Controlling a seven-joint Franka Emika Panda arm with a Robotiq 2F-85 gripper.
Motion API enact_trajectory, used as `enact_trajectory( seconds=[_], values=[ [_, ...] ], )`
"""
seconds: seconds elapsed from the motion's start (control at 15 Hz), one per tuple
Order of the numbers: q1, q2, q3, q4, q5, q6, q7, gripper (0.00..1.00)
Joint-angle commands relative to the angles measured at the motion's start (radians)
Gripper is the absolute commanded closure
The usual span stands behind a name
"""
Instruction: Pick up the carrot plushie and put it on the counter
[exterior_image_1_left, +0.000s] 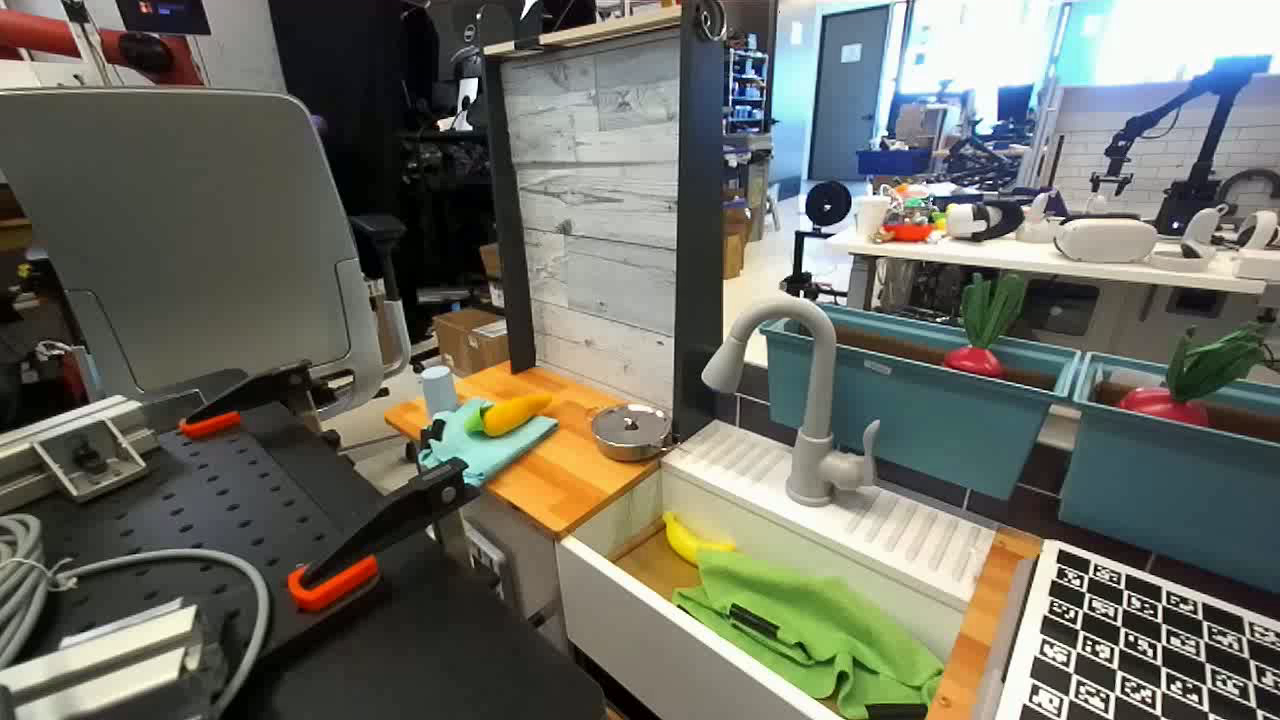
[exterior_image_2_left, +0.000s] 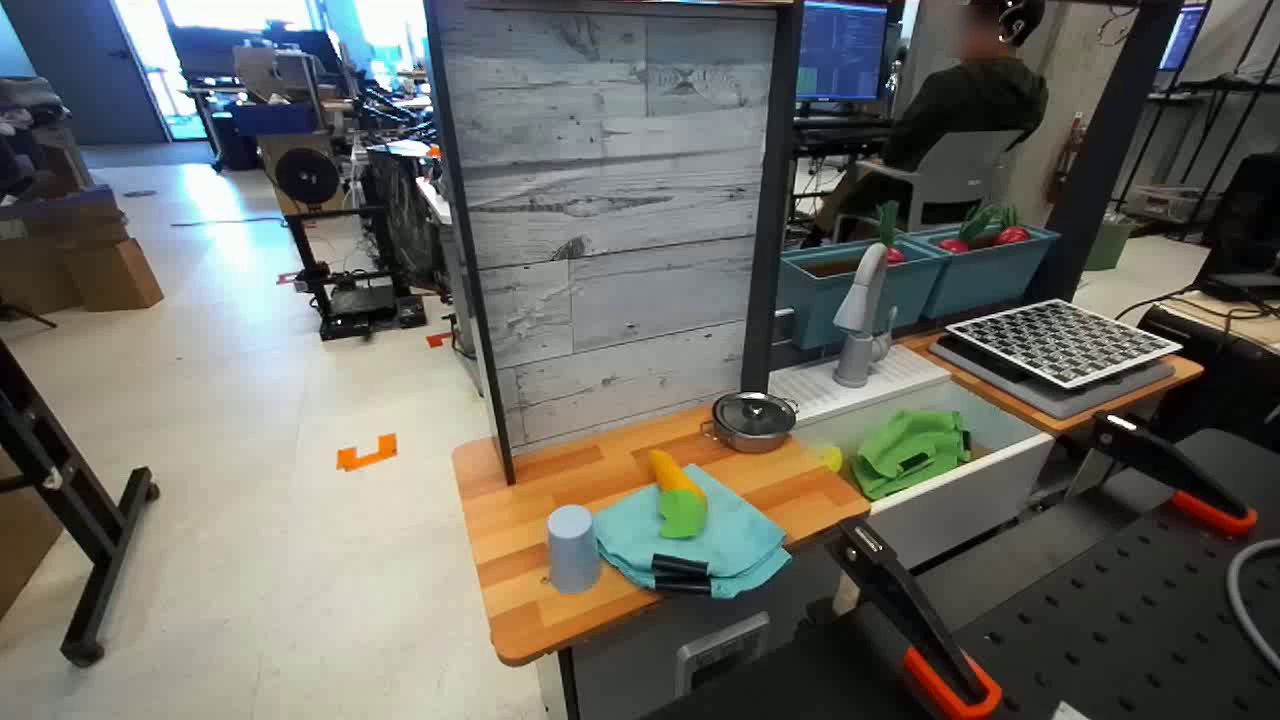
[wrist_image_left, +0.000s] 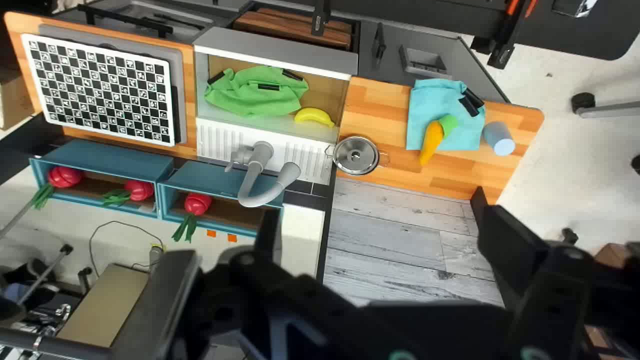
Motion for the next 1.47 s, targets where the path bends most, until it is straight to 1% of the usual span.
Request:
enact_trajectory(
  seconds=[0.0, 0.13, 0.4, 0.53, 0.67, 0.73, 1.0, 1.13, 1.27, 1.33, 1.4],
  values=[
    [0.012, 0.0, -0.007, 0.003, -0.009, -0.003, 0.009, 0.0],
    [0.012, 0.0, -0.007, 0.004, -0.009, -0.003, 0.009, 0.0],
    [0.004, 0.054, 0.022, -0.054, 0.005, 0.132, 0.103, 0.0],
    [0.019, 0.097, 0.036, -0.103, 0.018, 0.239, 0.131, 0.0],
    [0.032, 0.167, 0.061, -0.153, 0.026, 0.358, 0.154, 0.0],
    [0.047, 0.25, 0.067, -0.128, 0.033, 0.409, 0.154, 0.0],
    [0.102, 0.457, 0.067, -0.17, 0.056, 0.631, 0.133, 0.0],
    [0.133, 0.586, 0.056, -0.152, 0.084, 0.72, 0.112, 0.0],
    [0.175, 0.724, 0.036, -0.128, 0.143, 0.81, 0.072, 0.0],
    [0.205, 0.788, 0.019, -0.113, 0.192, 0.845, 0.037, 0.0],
    [0.242, 0.854, 0.001, -0.096, 0.267, 0.882, 0.003, 0.0]
  ],
)
